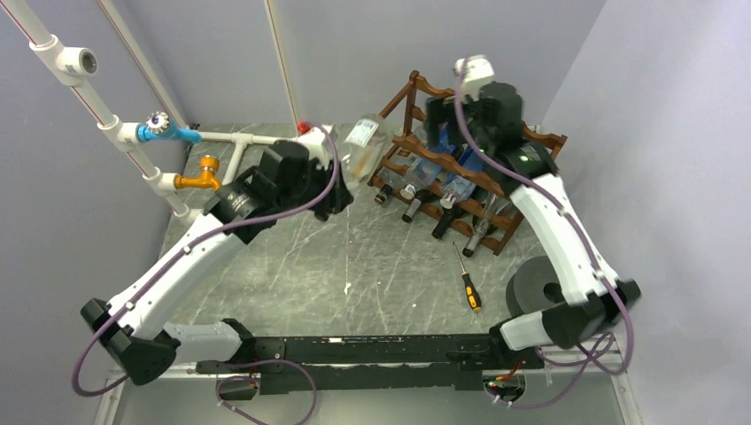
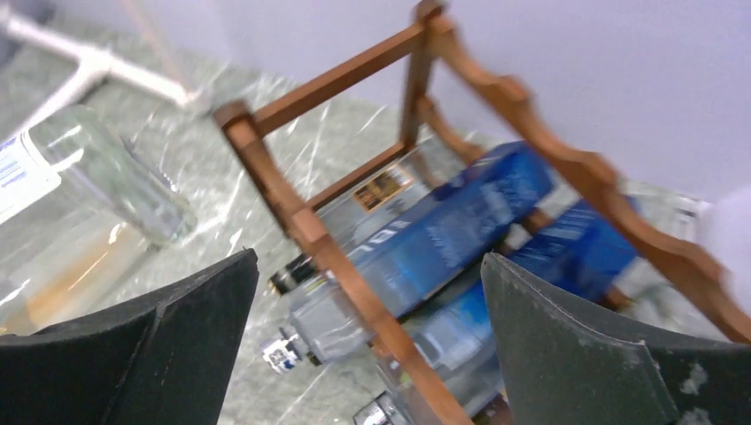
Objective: Put the wine bottle on the wine rack
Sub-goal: Place the wine bottle in the wine rack.
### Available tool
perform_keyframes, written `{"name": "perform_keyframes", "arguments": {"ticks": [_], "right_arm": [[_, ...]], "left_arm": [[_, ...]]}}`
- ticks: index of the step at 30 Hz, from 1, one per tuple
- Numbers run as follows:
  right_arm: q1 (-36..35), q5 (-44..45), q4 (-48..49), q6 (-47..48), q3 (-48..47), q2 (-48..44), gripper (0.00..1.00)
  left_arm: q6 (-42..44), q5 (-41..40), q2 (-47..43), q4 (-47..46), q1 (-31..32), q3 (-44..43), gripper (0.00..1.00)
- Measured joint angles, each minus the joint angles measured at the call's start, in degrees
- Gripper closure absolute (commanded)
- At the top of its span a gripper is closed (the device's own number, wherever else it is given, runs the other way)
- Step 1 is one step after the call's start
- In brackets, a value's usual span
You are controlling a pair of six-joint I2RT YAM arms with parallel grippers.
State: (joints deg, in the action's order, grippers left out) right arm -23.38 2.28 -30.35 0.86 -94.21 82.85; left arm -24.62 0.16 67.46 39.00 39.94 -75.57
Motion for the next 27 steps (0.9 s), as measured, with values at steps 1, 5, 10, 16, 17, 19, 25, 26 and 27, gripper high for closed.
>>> {"name": "perform_keyframes", "arguments": {"ticks": [1,5,10,16,17,19,25,26,27], "right_arm": [[0.5,1.8,0.2,-0.8,0.1,-2.1,0.01],[2.7,7.3,1.6,-3.1,2.3,-11.3,0.01],[3.1,11.3,3.1,-4.1,6.8,-19.0,0.01],[3.1,13.0,3.0,-4.1,9.0,-19.1,0.01],[3.1,13.4,3.0,-4.1,9.3,-19.1,0.01],[3.1,14.2,3.0,-3.9,9.9,-19.1,0.01],[3.1,16.0,3.0,-3.4,10.6,-19.8,0.01],[3.1,16.2,3.0,-3.3,10.7,-20.0,0.01],[3.1,16.4,3.0,-3.2,10.8,-20.1,0.01]], "left_arm": [[0.0,0.5,1.9,0.1,0.0,-3.4,1.0],[0.0,2.7,10.8,-0.3,-0.8,-16.3,1.0],[0.6,4.9,23.5,-1.8,-1.5,-30.9,1.0],[4.4,5.0,35.8,-1.8,-1.8,-42.8,1.0],[5.2,4.9,37.6,-1.8,-1.9,-44.1,1.0],[7.0,4.5,40.8,-1.6,-1.9,-46.4,1.0],[10.5,4.4,47.6,-2.9,-2.0,-50.1,1.0],[10.7,4.4,48.3,-3.2,-2.0,-50.2,1.0],[11.0,4.3,48.9,-3.8,-2.0,-50.2,1.0]]}}
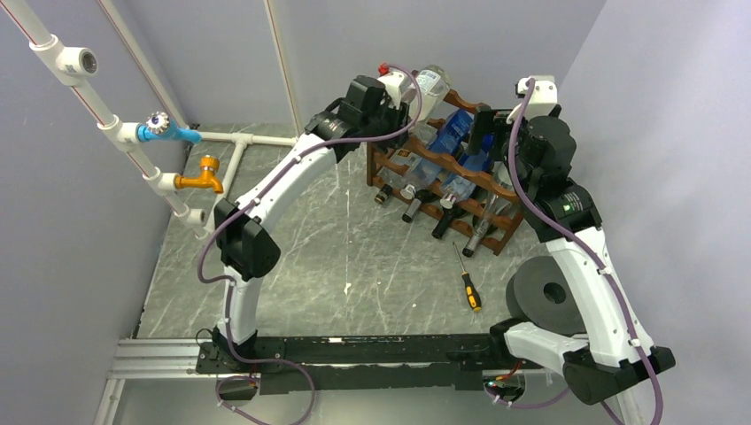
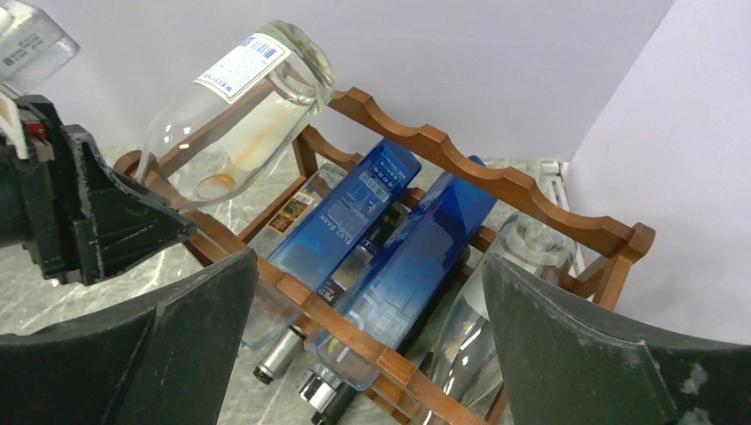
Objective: Put the wine bottle on the wine rack
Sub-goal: Place the wine bottle in the wine rack.
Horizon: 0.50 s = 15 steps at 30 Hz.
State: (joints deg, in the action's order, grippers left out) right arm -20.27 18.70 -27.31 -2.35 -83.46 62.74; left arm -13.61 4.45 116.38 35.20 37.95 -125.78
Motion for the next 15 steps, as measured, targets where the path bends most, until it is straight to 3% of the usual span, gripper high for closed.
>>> {"name": "perform_keyframes", "arguments": {"ticks": [15], "right_arm": [[0.1,1.0,1.0,1.3,2.6,-1.3,0.01]], "left_arm": [[2.3,-3.7,5.3,-12.7,-0.2,-0.4,1.0]]}}
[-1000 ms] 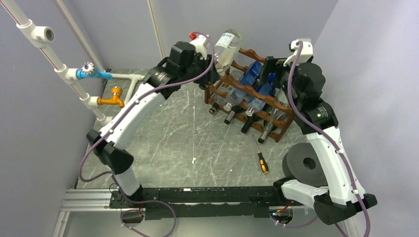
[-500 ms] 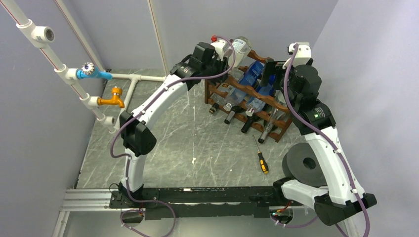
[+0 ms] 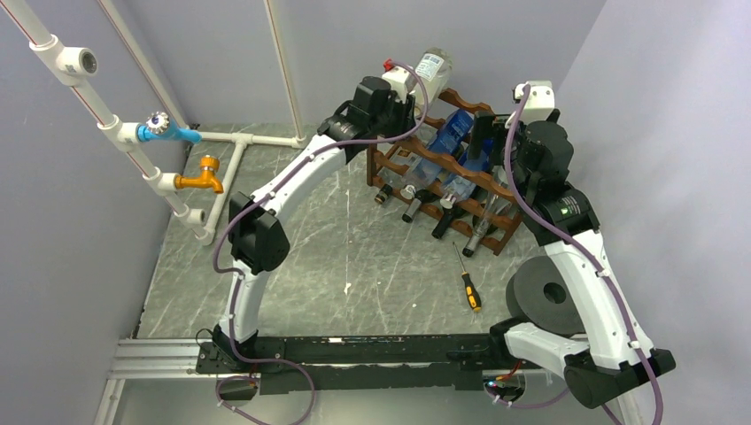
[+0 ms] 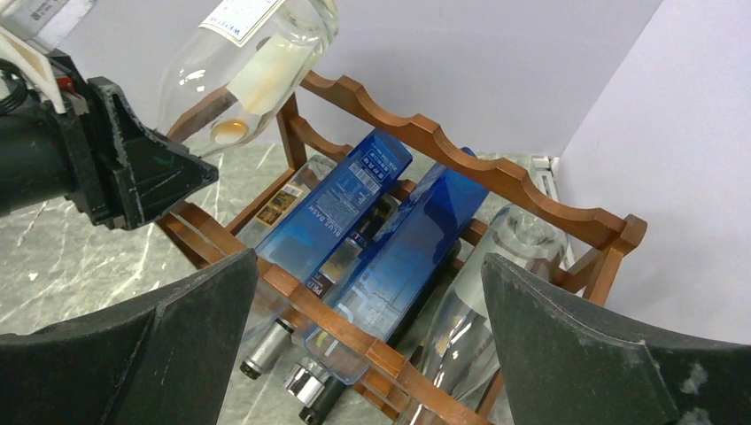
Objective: Put the wine bottle on the wine rack
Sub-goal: Place the wine bottle in the wine rack.
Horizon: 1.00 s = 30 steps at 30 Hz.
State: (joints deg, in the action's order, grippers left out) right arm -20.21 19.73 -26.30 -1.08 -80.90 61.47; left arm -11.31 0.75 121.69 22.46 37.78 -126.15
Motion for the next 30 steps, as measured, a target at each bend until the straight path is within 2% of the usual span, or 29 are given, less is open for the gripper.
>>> {"name": "perform_keyframes", "arguments": {"ticks": [12,16,21,30], "right_arm": [[0.0,0.0,1.2,1.0,1.1,-0.1,0.01],[0.0,-0.1,1.6,1.5,1.4,-0.1,0.01],[0.0,-0.3,1.9,1.6,1.7,-0.1,0.01],[0.0,-0.3,2.4,2.1,1.8,-0.1,0.01]], "left_arm": [[1.8,-0.4,3.4,-3.3,0.0,-0.8,1.0],[2.1,-0.5,3.4,-3.6,0.0,-0.7,0.9],[2.1,-1.2,3.4,-5.8,0.1,0.5,0.71],[2.1,-1.2,3.3,-6.8,0.2,1.2,0.65]]}}
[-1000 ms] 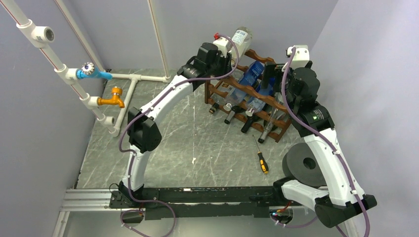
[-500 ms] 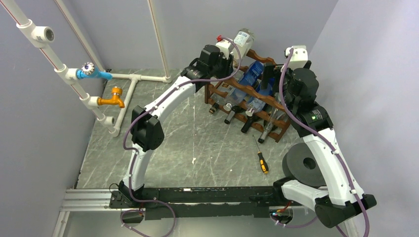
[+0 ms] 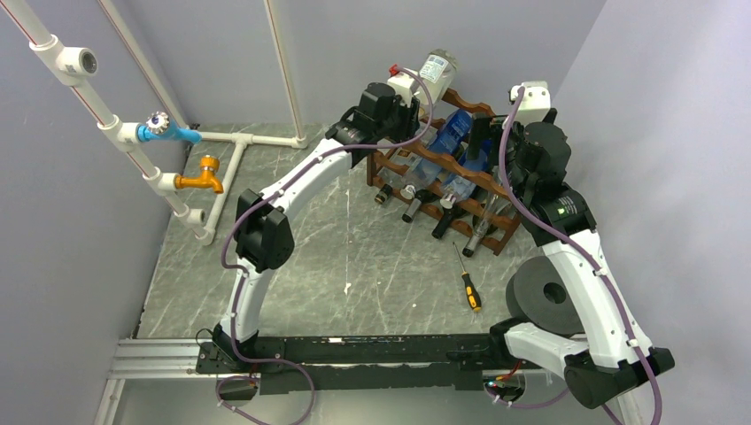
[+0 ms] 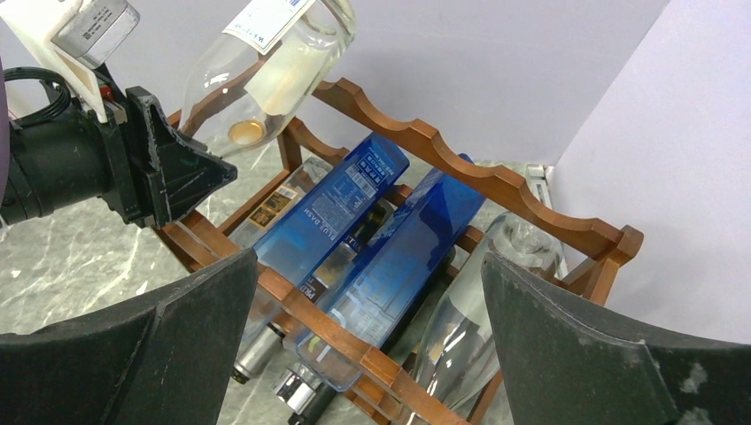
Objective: Put the wine bottle on the wine rack
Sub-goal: Place the wine bottle in the wine rack.
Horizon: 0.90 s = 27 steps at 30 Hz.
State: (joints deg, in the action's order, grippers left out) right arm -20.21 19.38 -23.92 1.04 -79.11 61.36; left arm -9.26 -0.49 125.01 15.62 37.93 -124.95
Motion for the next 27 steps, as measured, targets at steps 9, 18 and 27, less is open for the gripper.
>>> {"name": "perform_keyframes", "arguments": {"ticks": [9,18,27], "right_arm": [[0.0,-0.4,0.0,0.1,0.1,-0.3,0.01],[0.0,-0.8,0.1,0.2,0.3,-0.5,0.01],[0.0,-1.8,0.5,0.5,1.1,-0.7,0.01]], "left_arm": [[-0.3,-0.5,-1.9,-1.7,0.0,3.0,0.48],[0.0,-1.2,-3.5,-5.4,-0.1,3.6,0.42],[0.2,-1.3,-5.5,-12.3,-0.2,2.7,0.38]]}}
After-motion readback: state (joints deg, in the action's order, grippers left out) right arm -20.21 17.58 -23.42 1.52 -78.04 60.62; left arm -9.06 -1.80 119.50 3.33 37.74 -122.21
